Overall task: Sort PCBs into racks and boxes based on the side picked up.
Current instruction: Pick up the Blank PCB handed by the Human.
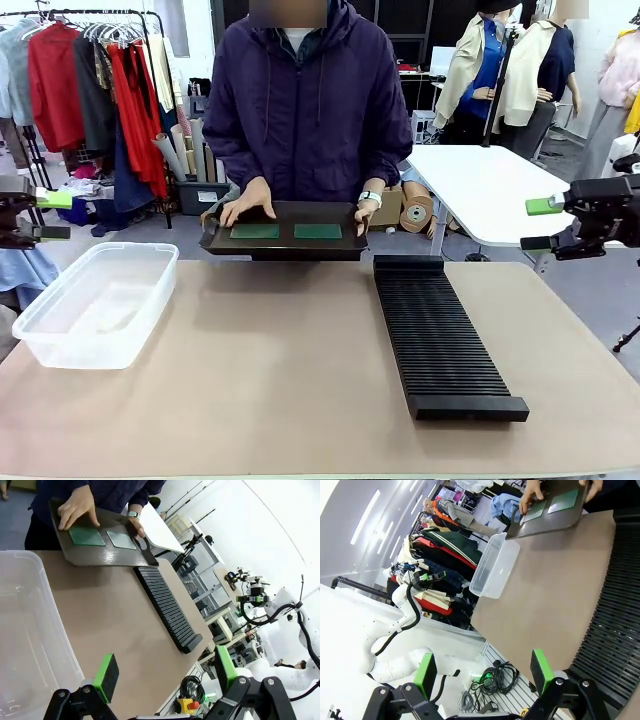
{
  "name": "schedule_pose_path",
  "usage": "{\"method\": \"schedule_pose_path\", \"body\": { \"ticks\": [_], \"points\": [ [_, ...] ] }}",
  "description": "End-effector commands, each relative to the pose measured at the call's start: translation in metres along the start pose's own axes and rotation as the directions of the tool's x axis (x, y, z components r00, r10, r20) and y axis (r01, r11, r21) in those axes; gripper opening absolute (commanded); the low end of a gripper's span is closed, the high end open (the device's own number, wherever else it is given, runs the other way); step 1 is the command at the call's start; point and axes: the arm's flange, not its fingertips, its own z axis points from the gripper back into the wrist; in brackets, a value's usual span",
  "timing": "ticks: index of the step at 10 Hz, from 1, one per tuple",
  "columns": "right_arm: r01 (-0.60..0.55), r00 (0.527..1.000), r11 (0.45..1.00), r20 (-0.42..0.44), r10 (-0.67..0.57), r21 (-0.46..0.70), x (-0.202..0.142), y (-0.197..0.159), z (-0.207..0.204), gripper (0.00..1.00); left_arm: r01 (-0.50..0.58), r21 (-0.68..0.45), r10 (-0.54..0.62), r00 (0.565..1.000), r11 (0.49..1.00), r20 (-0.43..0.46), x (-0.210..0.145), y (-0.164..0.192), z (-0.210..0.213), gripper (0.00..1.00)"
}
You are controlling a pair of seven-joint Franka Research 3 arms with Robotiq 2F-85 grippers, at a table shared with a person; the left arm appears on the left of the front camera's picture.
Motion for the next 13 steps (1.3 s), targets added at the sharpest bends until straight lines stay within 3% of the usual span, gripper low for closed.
{"method": "schedule_pose_path", "body": {
  "ticks": [1,13],
  "points": [
    [-0.009,1.0,1.0,0.008,0.009,0.017,0.0006,0.0033,-0.0003,1.0,0.004,-0.011,-0.004,1.0,1.0,0.006,0.0008,-0.0021,0.0019,1.0],
    [-0.009,1.0,1.0,0.008,0.009,0.017,0.0006,0.0033,-0.0003,1.0,0.004,-0.011,-0.004,1.0,1.0,0.006,0.0008,-0.0021,0.0019,1.0]
  ]
}}
